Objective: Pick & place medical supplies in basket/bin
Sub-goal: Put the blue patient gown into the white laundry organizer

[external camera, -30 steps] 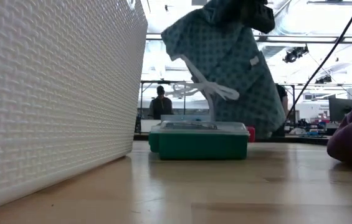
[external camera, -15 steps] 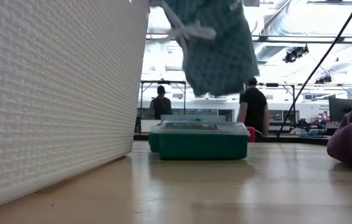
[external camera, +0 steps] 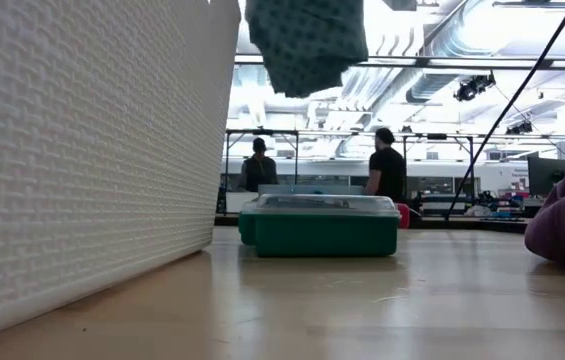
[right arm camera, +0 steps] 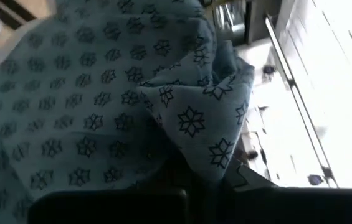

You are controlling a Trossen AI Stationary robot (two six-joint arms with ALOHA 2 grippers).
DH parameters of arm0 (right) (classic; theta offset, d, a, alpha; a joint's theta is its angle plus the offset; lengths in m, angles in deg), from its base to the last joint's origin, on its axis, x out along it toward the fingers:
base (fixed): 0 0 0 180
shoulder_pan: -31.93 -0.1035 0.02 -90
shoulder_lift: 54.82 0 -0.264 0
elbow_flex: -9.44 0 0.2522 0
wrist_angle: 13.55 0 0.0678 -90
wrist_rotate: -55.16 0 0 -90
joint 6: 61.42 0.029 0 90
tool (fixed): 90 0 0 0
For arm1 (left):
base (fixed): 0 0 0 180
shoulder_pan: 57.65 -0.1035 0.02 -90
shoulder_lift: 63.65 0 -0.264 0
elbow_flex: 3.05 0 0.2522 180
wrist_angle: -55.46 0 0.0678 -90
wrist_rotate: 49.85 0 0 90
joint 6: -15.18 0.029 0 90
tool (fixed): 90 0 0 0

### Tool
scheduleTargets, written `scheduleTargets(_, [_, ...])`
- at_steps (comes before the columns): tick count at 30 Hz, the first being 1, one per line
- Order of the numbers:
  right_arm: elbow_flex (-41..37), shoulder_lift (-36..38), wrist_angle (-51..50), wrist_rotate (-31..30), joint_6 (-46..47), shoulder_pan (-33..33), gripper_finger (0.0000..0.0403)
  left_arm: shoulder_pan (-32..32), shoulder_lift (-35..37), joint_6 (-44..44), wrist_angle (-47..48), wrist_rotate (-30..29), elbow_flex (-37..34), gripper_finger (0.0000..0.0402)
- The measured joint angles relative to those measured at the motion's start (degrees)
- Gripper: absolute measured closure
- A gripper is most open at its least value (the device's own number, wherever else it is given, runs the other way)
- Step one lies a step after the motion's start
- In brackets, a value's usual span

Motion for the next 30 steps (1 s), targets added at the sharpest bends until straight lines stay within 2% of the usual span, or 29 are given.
scheduleTargets(5, [0.0,0.0,6.6,11.6,-0.4,0.0,0.0397,0.0,0.0,0.0,0.0,0.0,0.0,0.0208])
scheduleTargets(10, [0.0,0.0,10.9,27.7,0.2,0.0,0.0397,0.0,0.0,0.0,0.0,0.0,0.0,0.0208])
scheduleTargets(14, [0.0,-0.6,14.8,37.5,2.3,0.8,0.0397,0.0,0.0,0.0,0.0,0.0,0.0,0.0208])
scheduleTargets(19, [0.0,-0.7,19.8,46.2,4.0,2.2,0.0397,0.0,0.0,0.0,0.0,0.0,0.0,0.0208])
scheduleTargets(25, [0.0,-0.7,20.3,57.2,11.7,4.3,0.0397,0.0,0.0,0.0,0.0,0.0,0.0,0.0208])
scheduleTargets(30, [0.0,-2.5,17.9,58.8,18.6,6.4,0.0397,0.0,0.0,0.0,0.0,0.0,0.0,0.0208])
